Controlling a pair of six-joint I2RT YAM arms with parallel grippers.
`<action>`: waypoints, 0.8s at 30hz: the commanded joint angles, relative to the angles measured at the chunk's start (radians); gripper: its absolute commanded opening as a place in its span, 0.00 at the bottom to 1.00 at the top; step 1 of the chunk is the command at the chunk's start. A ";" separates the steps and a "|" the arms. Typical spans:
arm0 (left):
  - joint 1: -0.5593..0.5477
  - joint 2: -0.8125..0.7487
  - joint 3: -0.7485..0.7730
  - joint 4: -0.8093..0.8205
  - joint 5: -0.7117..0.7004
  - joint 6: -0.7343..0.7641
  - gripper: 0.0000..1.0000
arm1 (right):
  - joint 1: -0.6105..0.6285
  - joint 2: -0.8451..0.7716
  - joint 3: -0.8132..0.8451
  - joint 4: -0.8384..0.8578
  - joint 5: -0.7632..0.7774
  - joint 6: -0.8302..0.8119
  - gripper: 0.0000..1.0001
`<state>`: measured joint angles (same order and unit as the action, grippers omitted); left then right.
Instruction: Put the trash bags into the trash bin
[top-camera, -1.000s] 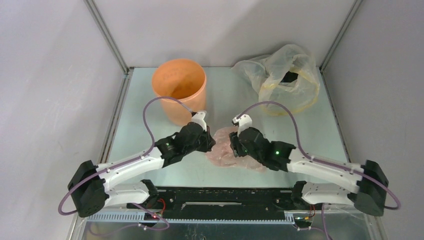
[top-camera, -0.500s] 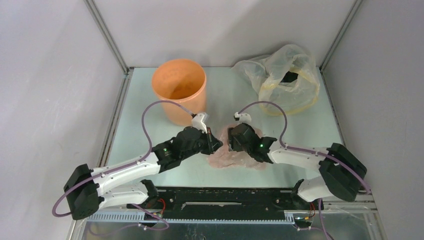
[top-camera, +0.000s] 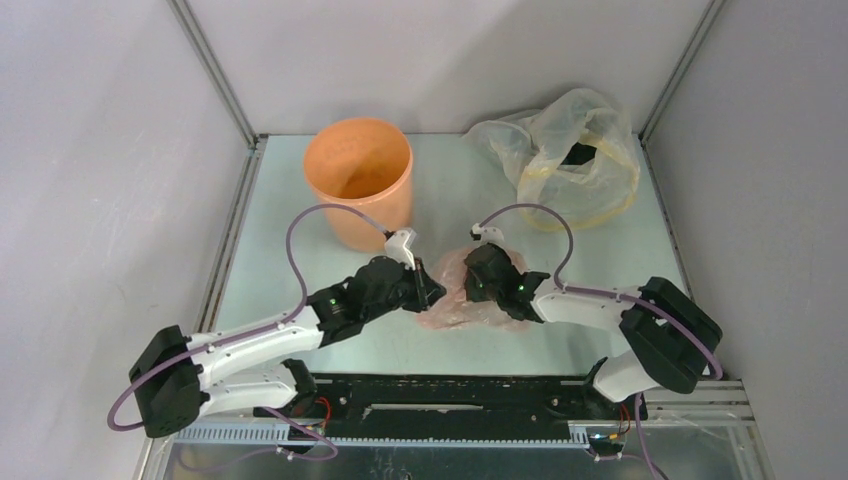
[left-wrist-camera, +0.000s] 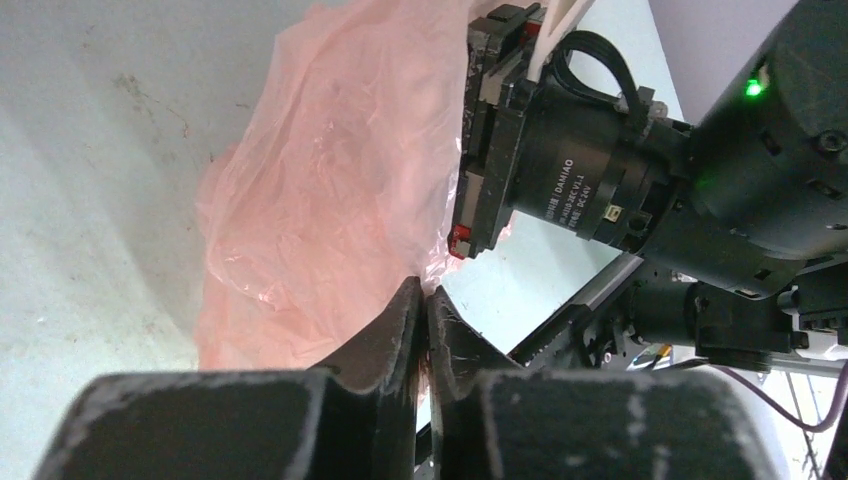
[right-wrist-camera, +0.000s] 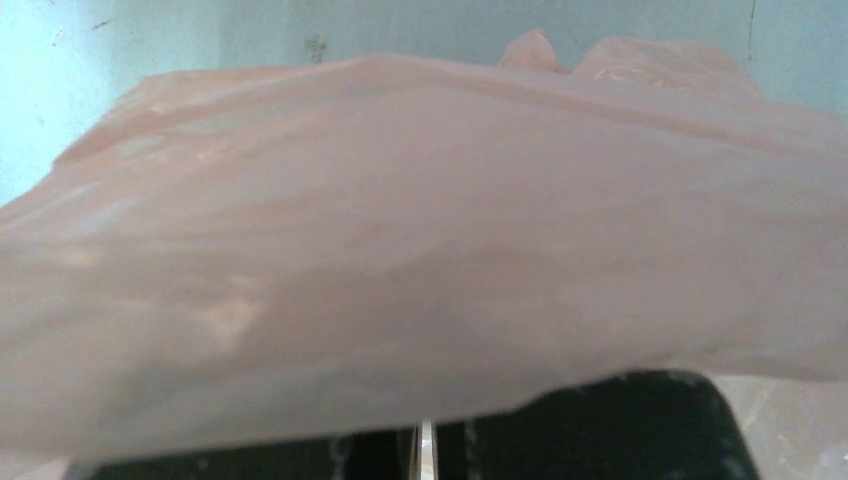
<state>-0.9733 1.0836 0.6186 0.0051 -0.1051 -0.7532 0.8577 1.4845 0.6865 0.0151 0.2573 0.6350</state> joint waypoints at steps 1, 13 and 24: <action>-0.004 -0.071 0.001 0.025 -0.026 0.008 0.14 | 0.010 -0.090 0.002 -0.037 0.005 -0.031 0.00; 0.171 -0.288 -0.081 -0.176 -0.063 0.055 0.22 | 0.027 -0.415 -0.022 -0.261 -0.167 -0.094 0.00; 0.214 -0.227 -0.089 -0.216 -0.103 0.122 0.22 | -0.049 -0.620 -0.014 -0.280 -0.531 0.001 0.00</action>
<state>-0.7689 0.8207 0.5228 -0.2085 -0.1867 -0.6769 0.8413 0.9028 0.6643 -0.2562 -0.1017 0.5873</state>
